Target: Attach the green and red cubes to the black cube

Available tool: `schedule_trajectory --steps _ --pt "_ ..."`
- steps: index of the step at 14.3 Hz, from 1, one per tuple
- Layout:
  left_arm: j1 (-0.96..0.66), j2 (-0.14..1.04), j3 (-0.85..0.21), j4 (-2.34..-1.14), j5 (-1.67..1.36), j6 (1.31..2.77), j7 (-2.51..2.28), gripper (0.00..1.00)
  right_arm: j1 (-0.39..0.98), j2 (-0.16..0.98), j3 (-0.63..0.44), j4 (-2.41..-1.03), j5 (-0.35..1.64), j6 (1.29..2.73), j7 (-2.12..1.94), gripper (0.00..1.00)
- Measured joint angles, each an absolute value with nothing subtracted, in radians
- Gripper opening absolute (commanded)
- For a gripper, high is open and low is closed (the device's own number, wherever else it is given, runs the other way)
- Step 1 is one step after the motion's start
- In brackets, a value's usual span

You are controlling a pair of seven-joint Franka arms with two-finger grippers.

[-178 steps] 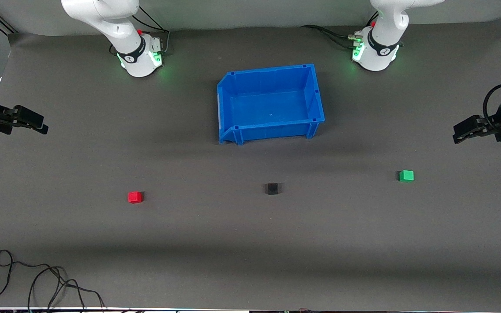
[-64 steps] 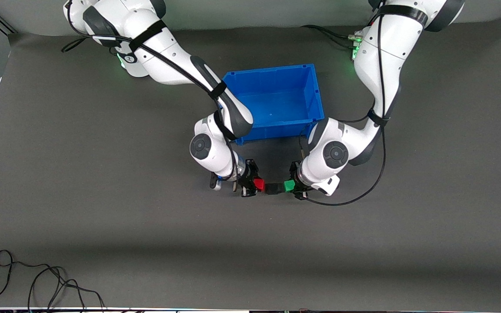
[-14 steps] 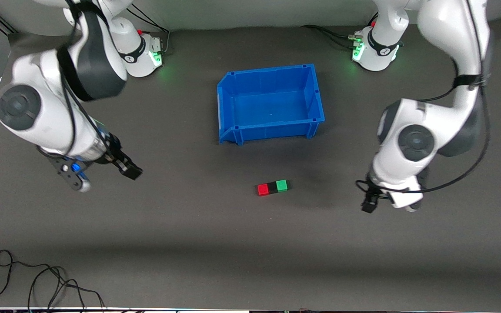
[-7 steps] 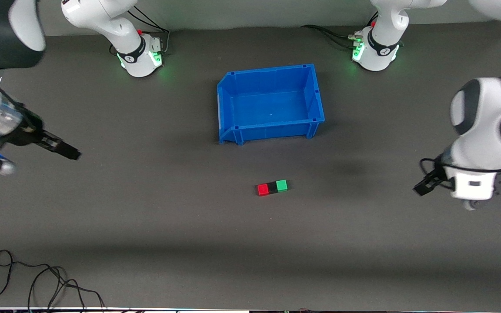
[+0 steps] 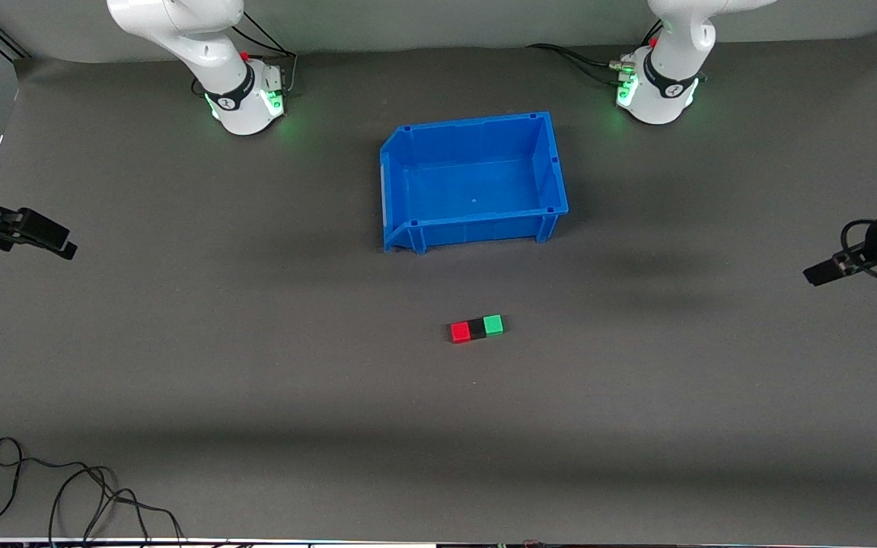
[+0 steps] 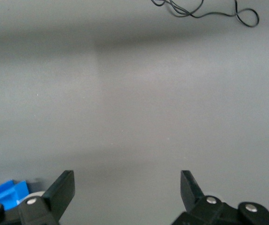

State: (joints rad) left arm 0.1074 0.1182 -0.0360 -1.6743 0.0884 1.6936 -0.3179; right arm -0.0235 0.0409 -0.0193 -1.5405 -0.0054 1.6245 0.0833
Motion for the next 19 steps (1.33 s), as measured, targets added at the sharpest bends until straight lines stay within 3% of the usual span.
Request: schedule_trajectory --steps 9,19 --pt "0.093 0.087 -0.06 -1.576 0.063 1.618 -0.099 1.0 -0.03 0.039 -0.014 -1.541 -0.005 1.625 0.006 1.0" --pt "0.076 0.097 -0.067 -1.561 -0.016 1.626 -0.07 1.0 0.013 0.038 -0.056 -1.541 -0.001 1.582 0.006 1.0"
